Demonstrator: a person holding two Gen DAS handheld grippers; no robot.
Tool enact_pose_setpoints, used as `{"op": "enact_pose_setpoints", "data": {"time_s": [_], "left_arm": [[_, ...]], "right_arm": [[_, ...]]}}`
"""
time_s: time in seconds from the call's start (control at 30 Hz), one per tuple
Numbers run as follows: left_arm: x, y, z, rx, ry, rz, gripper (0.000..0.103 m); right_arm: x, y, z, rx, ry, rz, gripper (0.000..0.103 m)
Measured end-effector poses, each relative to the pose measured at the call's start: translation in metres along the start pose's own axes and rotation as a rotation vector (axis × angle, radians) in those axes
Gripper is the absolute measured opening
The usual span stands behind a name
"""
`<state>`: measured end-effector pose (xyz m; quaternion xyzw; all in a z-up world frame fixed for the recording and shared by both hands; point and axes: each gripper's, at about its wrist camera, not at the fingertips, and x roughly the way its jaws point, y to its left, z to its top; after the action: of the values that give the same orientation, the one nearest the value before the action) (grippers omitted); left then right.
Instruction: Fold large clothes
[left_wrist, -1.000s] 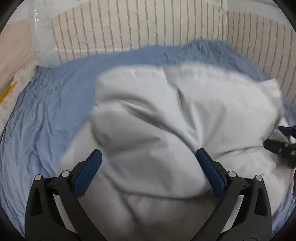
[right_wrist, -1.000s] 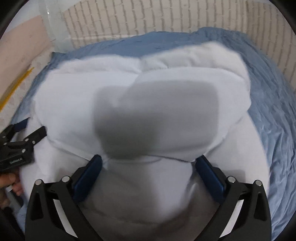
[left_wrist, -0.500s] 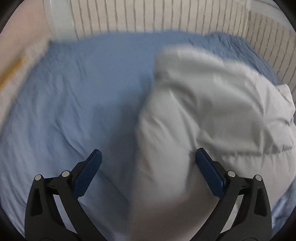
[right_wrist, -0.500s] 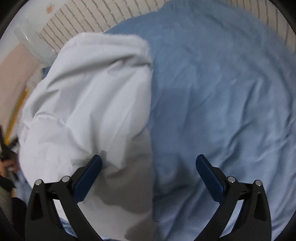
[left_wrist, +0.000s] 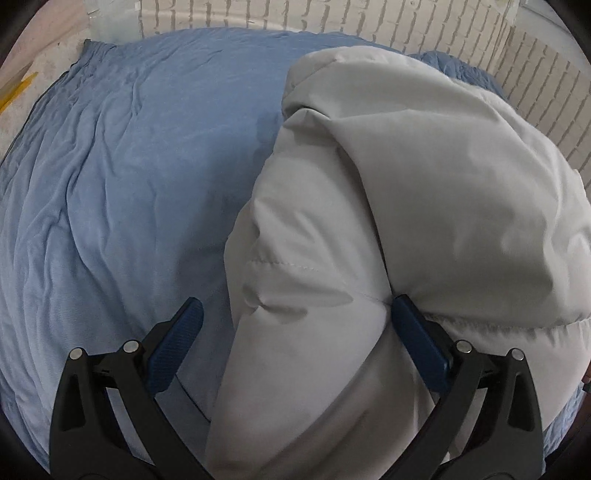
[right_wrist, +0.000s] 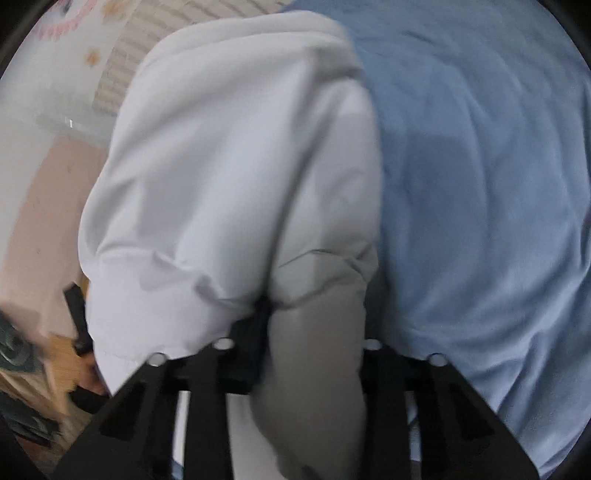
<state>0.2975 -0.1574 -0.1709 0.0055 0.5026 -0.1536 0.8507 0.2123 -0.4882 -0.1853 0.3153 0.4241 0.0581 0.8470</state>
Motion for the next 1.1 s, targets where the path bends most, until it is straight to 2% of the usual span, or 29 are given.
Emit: {"op": "enact_pose_setpoints", "data": {"time_s": [0.1,0.2,0.27,0.3,0.43,0.47,0.53,0.57,0.63,0.7,0.77,0.8,0.83,0.87,0.9,0.93,0.97,1.03,1.07,1.1], "left_arm": [[0.005,-0.005,0.003,-0.022,0.009,-0.014,0.097],[0.003,-0.008,0.001,-0.020,0.008,-0.043,0.076],[0.000,-0.018,0.000,0.010,-0.016,-0.017,0.063],[-0.001,-0.023,0.000,0.024,-0.033,-0.005,0.061],[0.001,-0.025,0.007,-0.007,-0.081,-0.047,0.043],[0.001,-0.027,0.012,-0.021,-0.101,-0.073,0.037],[0.001,-0.033,0.017,-0.036,-0.131,-0.126,0.030],[0.000,-0.042,0.021,-0.037,-0.154,-0.174,0.021],[-0.004,-0.067,0.024,0.007,-0.205,-0.282,0.018],[-0.007,-0.092,0.023,0.080,-0.246,-0.312,0.018],[-0.001,-0.115,0.017,0.164,-0.246,-0.291,0.019],[0.005,-0.119,0.014,0.188,-0.239,-0.266,0.020],[0.015,-0.118,0.010,0.194,-0.213,-0.220,0.024],[0.025,-0.115,0.013,0.178,-0.190,-0.204,0.030],[0.030,-0.107,0.012,0.150,-0.167,-0.193,0.033],[0.031,-0.097,0.011,0.128,-0.145,-0.188,0.036],[0.030,-0.093,0.012,0.131,-0.135,-0.171,0.039],[0.023,-0.084,0.002,0.133,-0.120,-0.110,0.042],[0.022,-0.081,0.000,0.135,-0.107,-0.091,0.042],[0.019,-0.075,-0.005,0.134,-0.092,-0.067,0.042]], "right_arm": [[0.002,0.008,0.004,-0.019,-0.029,-0.018,0.016],[-0.016,0.016,0.010,-0.045,-0.096,0.000,0.007],[-0.032,0.036,0.013,-0.087,-0.177,0.001,0.006],[-0.043,0.040,0.014,-0.100,-0.216,0.004,0.005],[-0.089,0.052,0.035,-0.118,-0.421,-0.044,0.004],[-0.092,0.056,0.038,-0.114,-0.448,-0.052,0.004],[-0.107,0.062,0.046,-0.119,-0.537,-0.106,0.003],[-0.111,0.063,0.052,-0.126,-0.565,-0.128,0.003],[-0.124,0.066,0.058,-0.146,-0.646,-0.210,0.003],[-0.139,0.068,0.056,-0.208,-0.684,-0.334,0.003],[-0.155,0.061,0.044,-0.268,-0.663,-0.437,0.005],[-0.142,0.050,0.048,-0.274,-0.582,-0.465,0.006],[-0.144,0.033,0.050,-0.258,-0.543,-0.464,0.008],[-0.131,0.023,0.050,-0.232,-0.510,-0.468,0.013],[-0.111,0.013,0.051,-0.208,-0.459,-0.478,0.026],[-0.088,-0.001,0.049,-0.202,-0.375,-0.497,0.034],[-0.078,-0.004,0.045,-0.214,-0.349,-0.506,0.038],[-0.076,-0.003,0.039,-0.252,-0.353,-0.542,0.046],[-0.083,-0.003,0.039,-0.260,-0.353,-0.553,0.053],[-0.088,0.003,0.039,-0.260,-0.358,-0.562,0.071]]}}
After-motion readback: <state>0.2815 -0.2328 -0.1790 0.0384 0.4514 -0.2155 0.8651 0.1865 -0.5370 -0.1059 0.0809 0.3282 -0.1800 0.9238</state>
